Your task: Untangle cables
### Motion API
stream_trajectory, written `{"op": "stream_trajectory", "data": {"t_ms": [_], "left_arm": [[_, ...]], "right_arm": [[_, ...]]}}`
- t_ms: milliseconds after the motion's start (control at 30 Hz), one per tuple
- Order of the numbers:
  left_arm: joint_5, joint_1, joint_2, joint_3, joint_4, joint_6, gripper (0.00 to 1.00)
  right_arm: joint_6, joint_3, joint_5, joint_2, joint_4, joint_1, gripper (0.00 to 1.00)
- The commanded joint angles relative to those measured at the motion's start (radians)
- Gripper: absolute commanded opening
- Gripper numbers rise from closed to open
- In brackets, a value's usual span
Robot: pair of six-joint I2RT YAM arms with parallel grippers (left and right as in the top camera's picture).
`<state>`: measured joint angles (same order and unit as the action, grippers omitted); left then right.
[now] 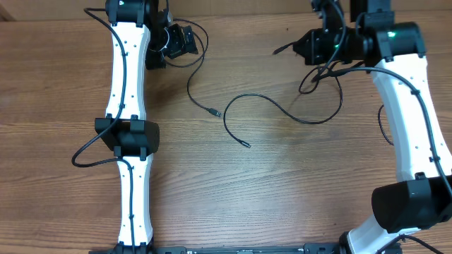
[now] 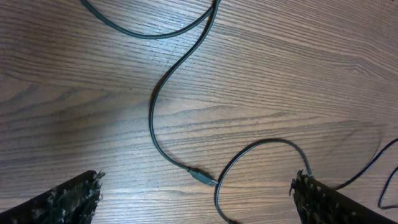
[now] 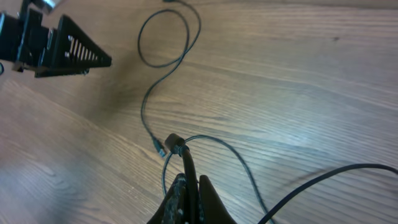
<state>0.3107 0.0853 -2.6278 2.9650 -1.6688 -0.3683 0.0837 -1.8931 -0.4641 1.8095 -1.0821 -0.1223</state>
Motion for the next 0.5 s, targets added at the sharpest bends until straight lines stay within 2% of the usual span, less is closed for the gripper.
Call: {"op": "stream_trajectory", "data": {"t_ms": [0,200,467], "left_arm": [[-0.007,0.002,-0.009,0.021,0.002,-0.013,1.00],[-0.007,0.002,-0.009,0.021,0.002,-0.013,0.99],[-0.007,0.002,-0.009,0.021,0.002,-0.013,0.99]], "right_arm": [[-0.056,0.046,0.000,0.034,0.025,-0.031,0.04],[-0.123,0.111,-0.001,0.085,0.122,-0.083,0.07],[-0.137,0.120,0.003,0.211,0.243,-0.131,0.12]]}}
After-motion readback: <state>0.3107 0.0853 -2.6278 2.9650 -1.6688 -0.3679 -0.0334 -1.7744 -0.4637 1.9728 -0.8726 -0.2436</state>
